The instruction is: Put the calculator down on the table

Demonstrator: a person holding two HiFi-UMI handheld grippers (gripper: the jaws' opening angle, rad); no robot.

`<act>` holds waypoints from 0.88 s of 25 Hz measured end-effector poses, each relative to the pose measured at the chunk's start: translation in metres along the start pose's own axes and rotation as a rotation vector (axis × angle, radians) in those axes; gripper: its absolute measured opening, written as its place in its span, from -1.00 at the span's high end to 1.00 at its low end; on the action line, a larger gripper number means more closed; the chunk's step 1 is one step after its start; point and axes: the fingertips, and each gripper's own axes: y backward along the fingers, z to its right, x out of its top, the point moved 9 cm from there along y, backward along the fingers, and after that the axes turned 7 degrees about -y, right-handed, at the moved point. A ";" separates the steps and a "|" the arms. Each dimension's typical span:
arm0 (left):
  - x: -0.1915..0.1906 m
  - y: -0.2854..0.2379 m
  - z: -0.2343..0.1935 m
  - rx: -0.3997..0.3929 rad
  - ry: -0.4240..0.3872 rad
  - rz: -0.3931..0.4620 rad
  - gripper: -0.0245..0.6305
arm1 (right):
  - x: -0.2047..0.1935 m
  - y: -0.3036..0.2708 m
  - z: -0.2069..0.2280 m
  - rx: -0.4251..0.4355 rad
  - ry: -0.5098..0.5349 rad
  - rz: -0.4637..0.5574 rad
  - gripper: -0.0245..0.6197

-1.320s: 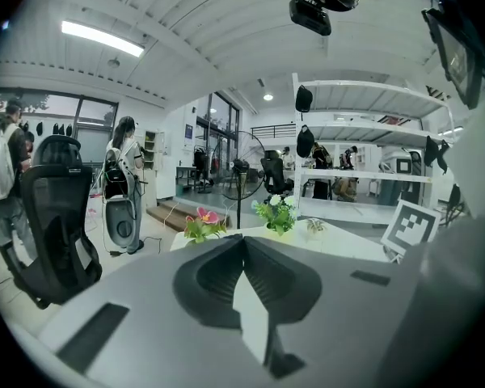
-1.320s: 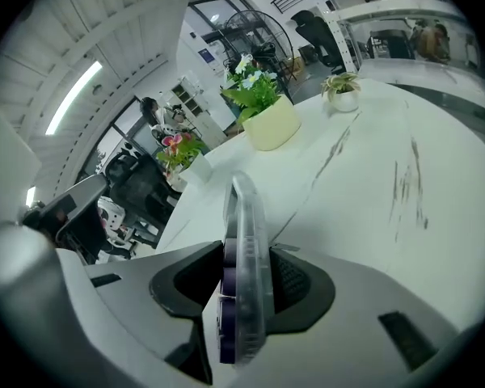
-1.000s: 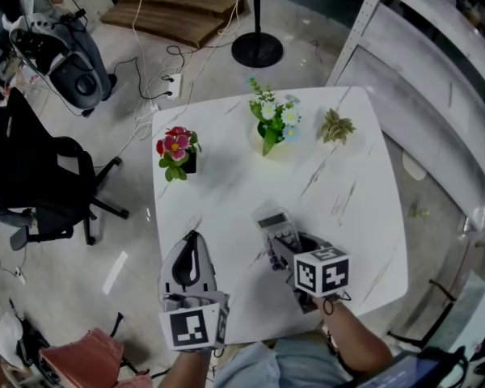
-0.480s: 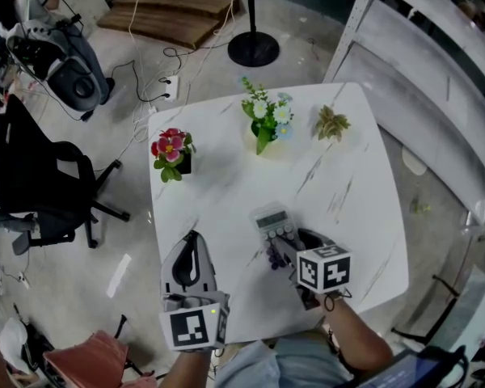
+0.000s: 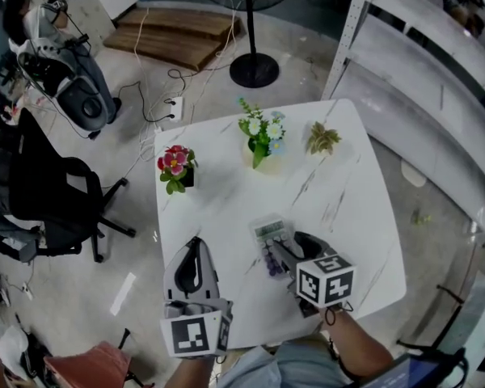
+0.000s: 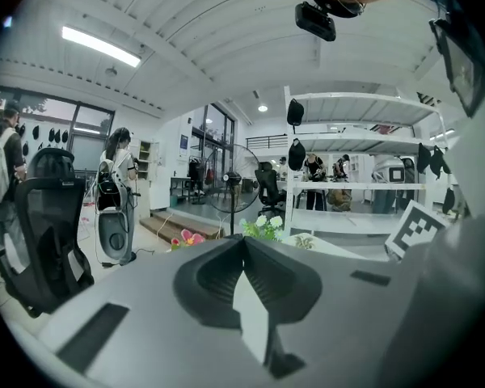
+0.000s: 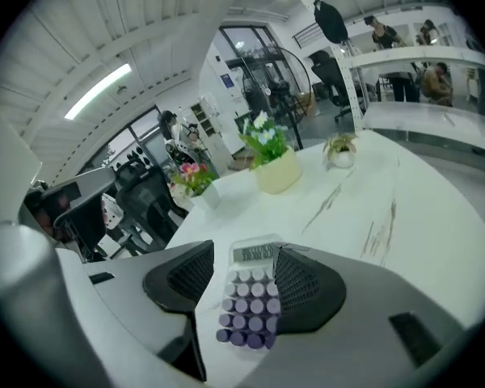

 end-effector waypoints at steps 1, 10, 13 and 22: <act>0.007 0.002 0.002 0.001 0.000 0.014 0.90 | 0.009 0.007 -0.007 0.018 0.019 0.038 0.18; 0.093 0.034 0.011 0.020 -0.009 0.202 0.90 | 0.093 0.100 -0.093 0.149 0.286 0.411 0.32; 0.121 0.047 0.012 0.018 -0.014 0.271 0.90 | 0.111 0.127 -0.117 0.151 0.376 0.529 0.45; 0.160 0.078 0.012 0.033 -0.041 0.385 0.90 | 0.118 0.167 -0.148 0.135 0.475 0.675 0.88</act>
